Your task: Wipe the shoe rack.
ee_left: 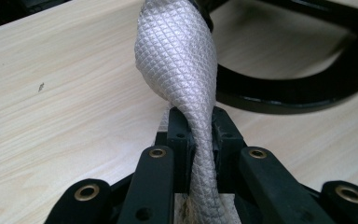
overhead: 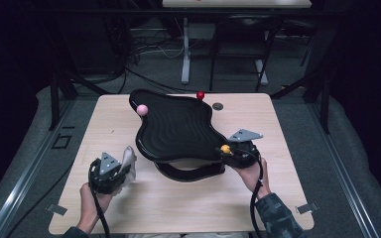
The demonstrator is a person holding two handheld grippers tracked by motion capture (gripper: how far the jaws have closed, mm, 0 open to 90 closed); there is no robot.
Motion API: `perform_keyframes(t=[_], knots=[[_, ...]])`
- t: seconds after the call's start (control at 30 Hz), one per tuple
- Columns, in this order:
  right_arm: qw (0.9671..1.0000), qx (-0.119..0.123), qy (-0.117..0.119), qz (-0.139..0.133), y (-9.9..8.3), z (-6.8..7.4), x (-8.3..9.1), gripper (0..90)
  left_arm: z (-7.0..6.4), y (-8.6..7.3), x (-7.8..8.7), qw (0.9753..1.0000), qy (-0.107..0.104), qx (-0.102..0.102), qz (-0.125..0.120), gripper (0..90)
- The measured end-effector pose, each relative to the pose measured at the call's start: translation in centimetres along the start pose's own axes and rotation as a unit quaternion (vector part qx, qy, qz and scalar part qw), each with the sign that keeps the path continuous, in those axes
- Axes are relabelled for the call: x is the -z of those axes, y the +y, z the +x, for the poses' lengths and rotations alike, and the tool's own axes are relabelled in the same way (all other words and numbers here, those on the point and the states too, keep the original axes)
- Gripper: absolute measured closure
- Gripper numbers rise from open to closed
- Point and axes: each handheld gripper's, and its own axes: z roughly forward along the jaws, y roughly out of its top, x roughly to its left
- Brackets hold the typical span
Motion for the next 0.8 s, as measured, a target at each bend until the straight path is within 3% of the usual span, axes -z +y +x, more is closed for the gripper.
perform_keyframes(t=[0.1, 0.13, 0.17, 0.2, 0.43, 0.5, 0.67, 0.8], knots=[[0.9999, 0.01, -0.005, 0.0, 0.0, 0.1, -0.1, 59.4, 0.3, 0.0, 0.0, 0.9998, -0.002, 0.015, -0.012, 80.0], [0.9994, 0.018, -0.03, -0.002, 0.0, 0.3, -0.1, 59.6, 0.4, 0.0, 0.0, 0.9997, -0.006, 0.017, -0.014, 80.0], [0.9992, 0.02, -0.035, -0.006, 0.0, 0.2, -0.2, 59.7, 0.5, 0.0, 0.0, 0.9996, -0.006, 0.021, -0.018, 80.0], [0.9997, 0.013, -0.019, -0.003, 0.0, -0.2, -0.2, 59.8, 0.5, 0.1, -0.1, 0.9995, -0.005, 0.025, -0.021, 80.0], [0.9997, 0.012, -0.015, -0.016, -0.1, -1.0, -0.7, 59.8, 0.6, 1.1, -0.5, 0.999, -0.002, 0.033, -0.03, 79.9], [0.9998, 0.009, -0.003, -0.016, 0.0, -1.3, -0.8, 59.8, 0.6, 1.7, -0.6, 0.9989, -0.004, 0.033, -0.034, 80.0], [0.9999, 0.006, 0.001, -0.016, -0.1, -1.4, -0.9, 59.8, 0.6, 3.8, -1.2, 0.9968, -0.019, 0.039, -0.067, 80.3], [0.9998, 0.002, 0.0, -0.02, -0.1, -1.4, -0.9, 59.8, 0.4, 4.6, -1.6, 0.9959, -0.023, 0.036, -0.08, 80.4]])
